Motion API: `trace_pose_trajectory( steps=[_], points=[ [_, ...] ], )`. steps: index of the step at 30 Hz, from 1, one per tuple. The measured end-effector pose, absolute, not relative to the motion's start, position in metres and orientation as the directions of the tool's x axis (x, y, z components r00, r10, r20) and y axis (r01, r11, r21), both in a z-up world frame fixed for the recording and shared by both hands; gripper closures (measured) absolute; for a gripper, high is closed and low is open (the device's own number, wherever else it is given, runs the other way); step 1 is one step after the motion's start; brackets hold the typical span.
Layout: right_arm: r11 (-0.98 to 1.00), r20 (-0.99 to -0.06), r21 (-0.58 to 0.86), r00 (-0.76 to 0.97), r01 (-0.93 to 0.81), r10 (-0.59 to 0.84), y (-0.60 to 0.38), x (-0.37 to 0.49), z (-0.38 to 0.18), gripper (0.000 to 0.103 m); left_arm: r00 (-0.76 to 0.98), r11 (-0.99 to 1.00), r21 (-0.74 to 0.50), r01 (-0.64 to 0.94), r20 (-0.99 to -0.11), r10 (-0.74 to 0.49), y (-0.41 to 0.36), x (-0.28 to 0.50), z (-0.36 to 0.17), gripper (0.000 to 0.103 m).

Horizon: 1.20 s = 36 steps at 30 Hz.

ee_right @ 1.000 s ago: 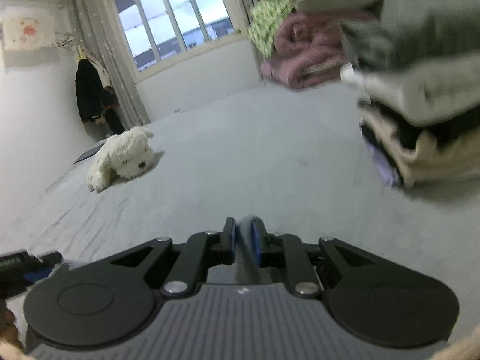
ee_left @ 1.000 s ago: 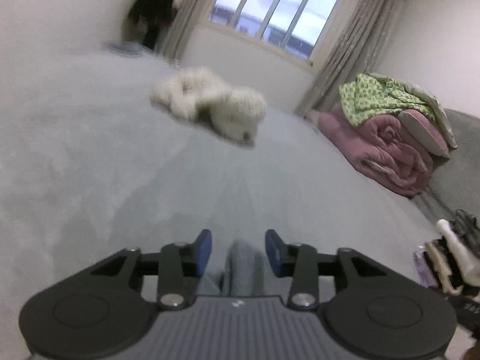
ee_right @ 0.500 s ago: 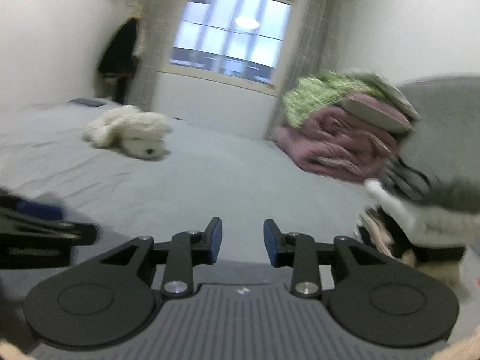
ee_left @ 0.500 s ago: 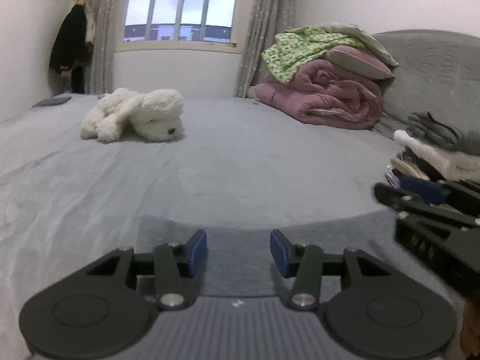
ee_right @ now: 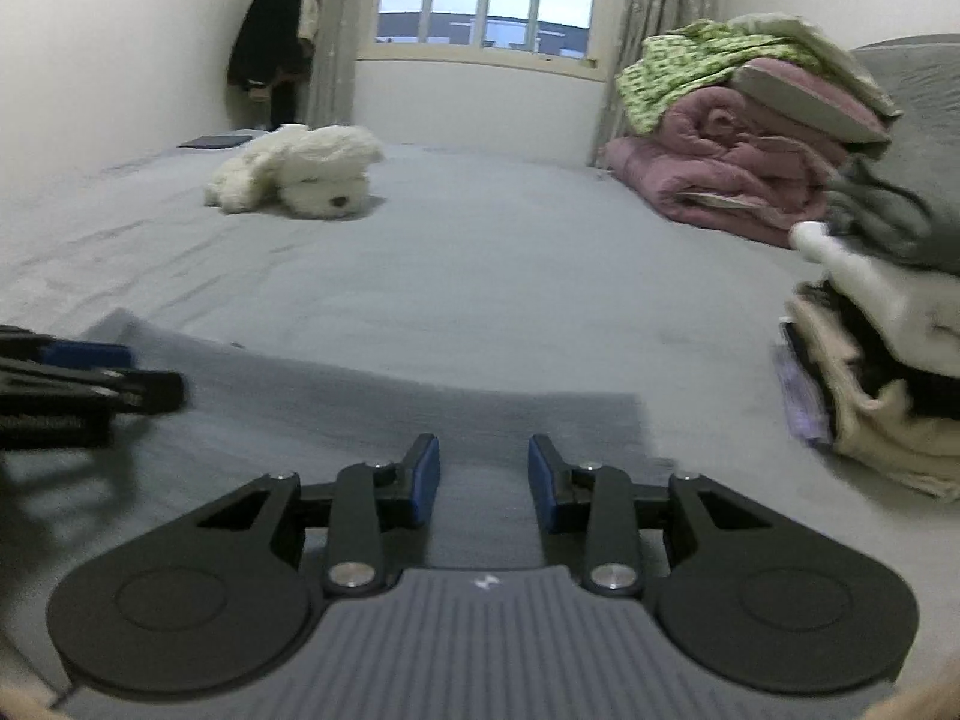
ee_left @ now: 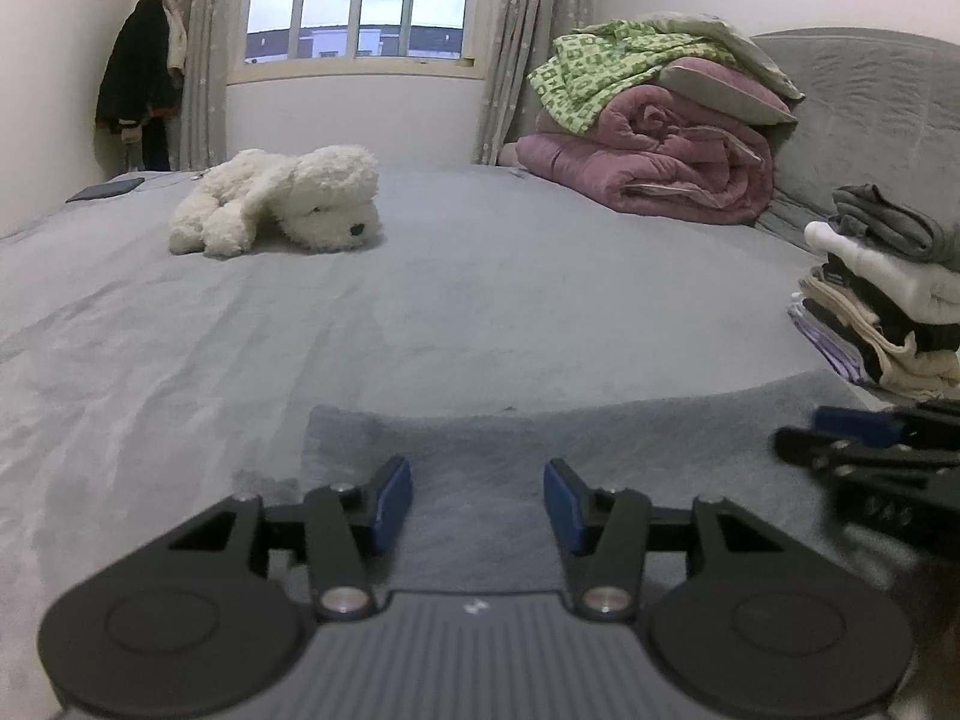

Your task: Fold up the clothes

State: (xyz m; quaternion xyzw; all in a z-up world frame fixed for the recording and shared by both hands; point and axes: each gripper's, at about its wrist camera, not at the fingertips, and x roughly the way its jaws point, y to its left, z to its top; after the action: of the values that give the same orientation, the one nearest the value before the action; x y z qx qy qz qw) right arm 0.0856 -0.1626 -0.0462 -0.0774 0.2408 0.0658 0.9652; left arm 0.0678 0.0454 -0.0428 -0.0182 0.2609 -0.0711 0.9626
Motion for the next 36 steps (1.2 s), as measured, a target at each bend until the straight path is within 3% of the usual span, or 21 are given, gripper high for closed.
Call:
trace_pose_trajectory(
  steps=[8,15,21,25,29,31,36],
  points=[
    [0.994,-0.475,-0.04,0.877,-0.106,0.074,-0.193,0.064,-0.037,0.067,0.864,0.991,-0.086,0.106,-0.484,-0.135,0.054,0.055,-0.029,0.052],
    [0.96,-0.461,-0.024,0.855,-0.28,0.238,-0.158,0.027,-0.03,0.067,0.829,0.963,-0.078,0.257,-0.494,-0.261,0.025,0.033,-0.032,0.052],
    [0.927,-0.498,-0.113,0.828,-0.357,0.258,-0.15,0.011,-0.044,0.064,0.824,0.953,0.007,0.303,-0.505,-0.258,0.026,0.013,-0.037,0.052],
    [0.935,-0.497,-0.076,0.826,-0.346,0.266,-0.165,0.009,-0.037,0.062,0.833,0.961,0.021,0.275,-0.504,-0.228,0.042,0.001,-0.029,0.051],
    [0.949,-0.492,-0.045,0.834,-0.312,0.251,-0.171,0.009,-0.029,0.062,0.824,0.972,-0.055,0.229,-0.521,-0.224,0.066,-0.003,-0.021,0.048],
    [0.953,-0.488,-0.021,0.835,-0.301,0.253,-0.173,0.01,-0.025,0.061,0.814,0.975,-0.099,0.199,-0.537,-0.221,0.077,-0.002,-0.016,0.037],
    [0.952,-0.488,0.051,0.824,-0.303,0.288,-0.174,0.009,-0.013,0.057,0.755,0.963,-0.258,0.084,-0.614,-0.23,0.111,0.007,-0.013,0.03]
  ],
)
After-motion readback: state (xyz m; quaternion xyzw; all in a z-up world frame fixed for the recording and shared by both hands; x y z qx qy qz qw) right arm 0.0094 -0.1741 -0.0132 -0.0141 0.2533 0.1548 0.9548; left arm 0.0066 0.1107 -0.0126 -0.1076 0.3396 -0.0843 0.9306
